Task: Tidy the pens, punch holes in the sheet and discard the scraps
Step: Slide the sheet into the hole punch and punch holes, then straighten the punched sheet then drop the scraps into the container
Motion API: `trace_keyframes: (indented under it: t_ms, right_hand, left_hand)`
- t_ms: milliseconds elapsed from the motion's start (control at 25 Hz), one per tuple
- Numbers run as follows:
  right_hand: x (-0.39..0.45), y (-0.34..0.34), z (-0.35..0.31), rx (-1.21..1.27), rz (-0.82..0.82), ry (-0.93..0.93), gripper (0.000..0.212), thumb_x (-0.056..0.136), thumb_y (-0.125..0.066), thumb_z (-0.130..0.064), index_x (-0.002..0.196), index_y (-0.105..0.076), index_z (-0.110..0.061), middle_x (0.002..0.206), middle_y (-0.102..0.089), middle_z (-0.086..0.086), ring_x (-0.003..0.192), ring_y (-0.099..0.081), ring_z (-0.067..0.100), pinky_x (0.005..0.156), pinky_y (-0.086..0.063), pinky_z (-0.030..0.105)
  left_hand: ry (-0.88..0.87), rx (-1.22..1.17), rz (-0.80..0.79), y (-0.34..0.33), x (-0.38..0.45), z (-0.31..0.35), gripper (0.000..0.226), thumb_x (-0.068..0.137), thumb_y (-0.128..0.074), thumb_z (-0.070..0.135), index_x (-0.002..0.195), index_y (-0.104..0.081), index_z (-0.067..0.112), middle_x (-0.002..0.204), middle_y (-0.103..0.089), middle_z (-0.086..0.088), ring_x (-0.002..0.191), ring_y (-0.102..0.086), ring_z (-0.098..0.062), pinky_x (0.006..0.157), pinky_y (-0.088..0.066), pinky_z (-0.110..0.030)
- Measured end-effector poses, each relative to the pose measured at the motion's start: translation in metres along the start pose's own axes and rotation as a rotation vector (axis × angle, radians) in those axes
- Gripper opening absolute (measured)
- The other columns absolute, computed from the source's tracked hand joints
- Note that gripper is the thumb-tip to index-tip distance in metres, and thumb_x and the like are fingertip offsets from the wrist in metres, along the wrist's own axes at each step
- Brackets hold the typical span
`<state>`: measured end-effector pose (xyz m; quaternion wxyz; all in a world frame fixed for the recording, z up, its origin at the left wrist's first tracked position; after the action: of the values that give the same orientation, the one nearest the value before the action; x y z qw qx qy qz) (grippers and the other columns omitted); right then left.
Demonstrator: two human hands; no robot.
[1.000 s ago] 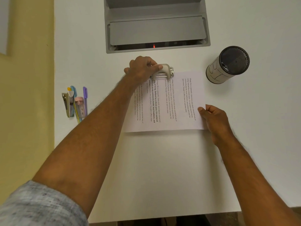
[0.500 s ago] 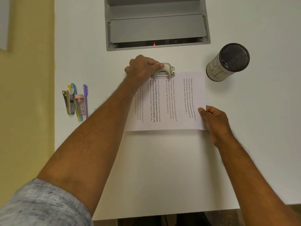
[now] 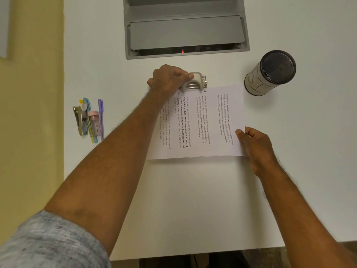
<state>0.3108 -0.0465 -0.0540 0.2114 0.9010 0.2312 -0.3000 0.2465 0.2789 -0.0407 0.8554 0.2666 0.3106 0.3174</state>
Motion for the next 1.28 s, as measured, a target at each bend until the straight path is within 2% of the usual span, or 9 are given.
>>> trace_keyframes:
  t_ms: [320,480,640,760,840,960,1080,1200,1280]
  right_hand:
    - [-0.007,0.004,-0.001,-0.017,-0.039,0.006,0.012,0.102,-0.064,-0.02,0.102,-0.076,-0.022,0.093,-0.08,-0.015,0.076,-0.073,-0.005,0.069,-0.054,0.01]
    - [-0.008,0.005,-0.003,-0.036,-0.102,-0.002,0.012,0.102,-0.065,-0.019,0.103,-0.077,-0.022,0.094,-0.081,-0.013,0.081,-0.075,-0.002,0.071,-0.055,0.012]
    - [-0.007,0.002,-0.009,-0.07,-0.21,-0.016,0.013,0.101,-0.065,-0.017,0.108,-0.077,-0.018,0.098,-0.082,-0.004,0.081,-0.076,0.007,0.067,-0.057,0.015]
    - [-0.005,-0.002,-0.016,-0.087,-0.291,-0.019,0.012,0.101,-0.065,-0.015,0.105,-0.077,-0.015,0.099,-0.082,0.003,0.079,-0.076,0.011,0.068,-0.06,0.019]
    - [-0.003,-0.008,-0.021,-0.119,-0.348,-0.012,0.014,0.1,-0.066,-0.015,0.109,-0.077,-0.012,0.105,-0.081,0.008,0.084,-0.076,0.016,0.076,-0.063,0.024]
    - [-0.002,-0.019,-0.029,-0.189,-0.416,0.009,0.016,0.101,-0.064,-0.013,0.111,-0.076,-0.011,0.106,-0.08,0.009,0.085,-0.076,0.018,0.077,-0.063,0.024]
    - [-0.003,-0.033,-0.038,-0.28,-0.48,0.034,0.015,0.101,-0.063,-0.012,0.109,-0.076,-0.011,0.104,-0.08,0.008,0.081,-0.076,0.014,0.072,-0.061,0.02]
    - [-0.002,-0.042,-0.043,-0.363,-0.519,0.034,0.017,0.101,-0.064,-0.013,0.11,-0.074,-0.003,0.105,-0.079,0.013,0.079,-0.075,0.016,0.072,-0.062,0.023]
    - [0.0,-0.047,-0.043,-0.382,-0.534,0.025,0.018,0.098,-0.068,-0.015,0.111,-0.076,-0.004,0.108,-0.079,0.015,0.086,-0.074,0.022,0.083,-0.061,0.032]
  left_hand:
    - [-0.021,-0.072,0.052,0.007,-0.009,-0.003,0.045,0.091,-0.066,0.059,0.124,-0.07,0.028,0.132,-0.069,0.003,0.118,-0.062,-0.018,0.109,-0.042,-0.054]
    - [-0.015,-0.19,0.159,0.02,-0.036,-0.021,0.04,0.093,-0.067,0.052,0.123,-0.065,0.026,0.133,-0.061,0.0,0.111,-0.059,-0.014,0.104,-0.053,-0.044]
    - [-0.002,-0.165,0.18,0.034,-0.072,-0.049,0.029,0.095,-0.066,0.048,0.113,-0.069,0.025,0.12,-0.067,0.005,0.096,-0.061,-0.008,0.097,-0.055,-0.04]
    - [0.006,-0.147,0.047,0.04,-0.096,-0.066,0.023,0.097,-0.067,0.044,0.106,-0.071,0.024,0.1,-0.07,0.012,0.085,-0.058,0.004,0.077,-0.047,-0.023]
    - [0.017,-0.114,-0.066,0.042,-0.108,-0.074,0.023,0.097,-0.067,0.044,0.107,-0.072,0.025,0.098,-0.071,0.013,0.086,-0.059,0.005,0.073,-0.043,-0.017]
    - [0.069,-0.124,-0.235,0.042,-0.121,-0.086,0.026,0.097,-0.065,0.047,0.109,-0.074,0.025,0.103,-0.076,0.007,0.093,-0.07,-0.01,0.087,-0.054,-0.031]
    - [0.128,-0.23,-0.374,0.043,-0.138,-0.101,0.023,0.098,-0.066,0.041,0.105,-0.078,0.022,0.103,-0.079,0.002,0.099,-0.074,-0.021,0.101,-0.055,-0.045]
    - [0.145,-0.333,-0.451,0.04,-0.159,-0.115,0.028,0.102,-0.063,0.033,0.102,-0.077,0.009,0.101,-0.08,-0.004,0.091,-0.075,-0.02,0.099,-0.055,-0.043]
    - [0.16,-0.376,-0.432,0.038,-0.17,-0.123,0.033,0.104,-0.06,0.029,0.099,-0.072,-0.001,0.098,-0.078,-0.012,0.081,-0.071,-0.019,0.09,-0.054,-0.039]
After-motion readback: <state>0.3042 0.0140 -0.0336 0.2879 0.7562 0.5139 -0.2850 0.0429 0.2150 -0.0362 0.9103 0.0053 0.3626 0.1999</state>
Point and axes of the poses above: each hand's wrist, its own x-axis towards the middle knuckle, its own y-axis out of the back of the hand, z = x × y, the point moved 6 cm from there along x, towards the middle knuckle
